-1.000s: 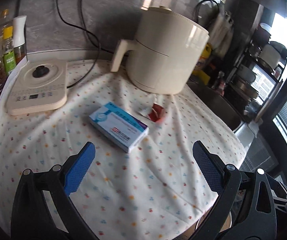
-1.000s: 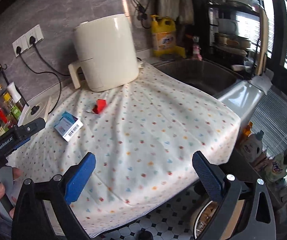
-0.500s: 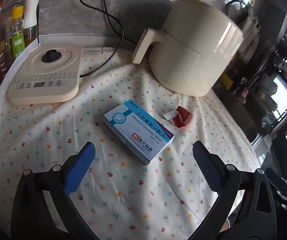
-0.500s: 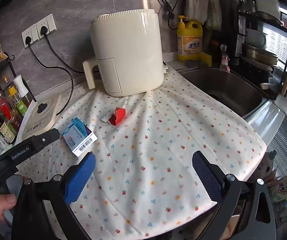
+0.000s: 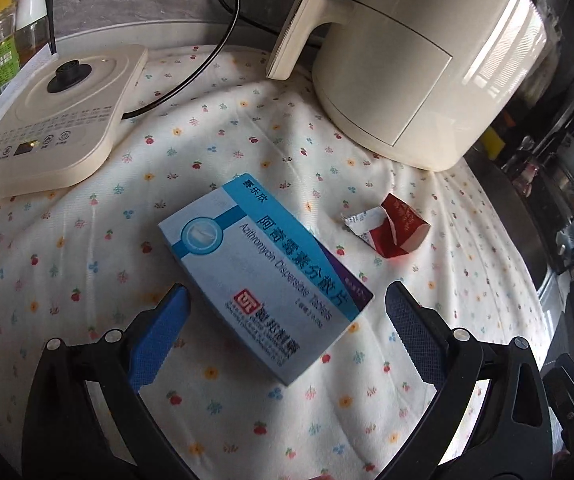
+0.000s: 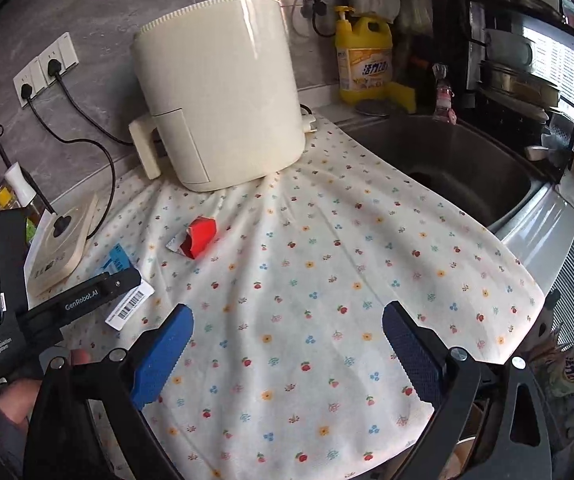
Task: Collect trash
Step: 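Grasp the blue-white tablet box with the left tool while the right tool grasps the red packet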
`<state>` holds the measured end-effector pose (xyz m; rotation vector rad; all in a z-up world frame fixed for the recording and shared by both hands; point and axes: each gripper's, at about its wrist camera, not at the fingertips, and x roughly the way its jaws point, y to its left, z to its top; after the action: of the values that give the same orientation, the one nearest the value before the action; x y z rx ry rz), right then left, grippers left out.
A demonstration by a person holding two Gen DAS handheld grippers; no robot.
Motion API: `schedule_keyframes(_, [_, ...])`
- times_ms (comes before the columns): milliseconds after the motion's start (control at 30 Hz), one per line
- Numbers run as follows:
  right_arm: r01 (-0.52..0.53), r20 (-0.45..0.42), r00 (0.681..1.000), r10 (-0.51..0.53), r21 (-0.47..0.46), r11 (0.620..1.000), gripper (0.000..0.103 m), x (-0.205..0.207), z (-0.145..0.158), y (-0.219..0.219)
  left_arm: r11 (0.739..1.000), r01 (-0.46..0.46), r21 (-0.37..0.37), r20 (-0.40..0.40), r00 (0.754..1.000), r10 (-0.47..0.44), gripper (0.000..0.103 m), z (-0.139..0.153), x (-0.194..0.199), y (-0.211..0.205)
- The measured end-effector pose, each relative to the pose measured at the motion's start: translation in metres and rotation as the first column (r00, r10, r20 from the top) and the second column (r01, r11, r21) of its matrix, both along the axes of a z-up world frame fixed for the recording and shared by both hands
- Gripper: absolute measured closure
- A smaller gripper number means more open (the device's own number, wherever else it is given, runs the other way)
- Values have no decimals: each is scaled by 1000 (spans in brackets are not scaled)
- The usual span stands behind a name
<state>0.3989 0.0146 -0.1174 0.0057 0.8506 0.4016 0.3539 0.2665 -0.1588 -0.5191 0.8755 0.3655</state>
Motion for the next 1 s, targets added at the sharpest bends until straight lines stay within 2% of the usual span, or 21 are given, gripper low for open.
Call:
schedule_keyframes(167, [11,-13,1000,-11,6,1000,10,13,-4,-3,997,-35,67,-43,998,38,6,-3,15,3])
schedule_keyframes(467, [-44,-10,999,44,16,999,10,32,-6,24,991,-52,120,-108,992,65,6,-11,14,15])
schedule_keyframes(533, [-68,-11,998,68,20,998,10,34,-6,34,990,-73,124,-103,991,86,13,-10,6,22])
schedule_keyframes(567, [-80,-10,997,80,20,997,10,35,-6,40,988,-83,129,-110,989,97,25,-10,3,26])
schedule_keyframes(600, [-91,-10,996,92,22,996,10,35,-6,45,985,-91,147,-115,987,109,32,-9,-1,29])
schedule_keyframes(667, [-115,-9,993,115,24,993,10,37,-7,56,988,-94,124,-105,989,107,34,-7,-7,36])
schedule_keyframes(800, [-155,-11,988,155,31,987,10,40,-7,74,980,-124,158,-82,987,138,36,1,-13,43])
schedule_keyframes(967, [-198,-16,980,199,30,980,11,47,-12,95,975,-125,182,-46,990,135,36,14,-8,46])
schedule_keyframes(1000, [-206,-19,978,206,28,978,13,49,-13,99,975,-126,186,-43,990,136,36,16,-6,48])
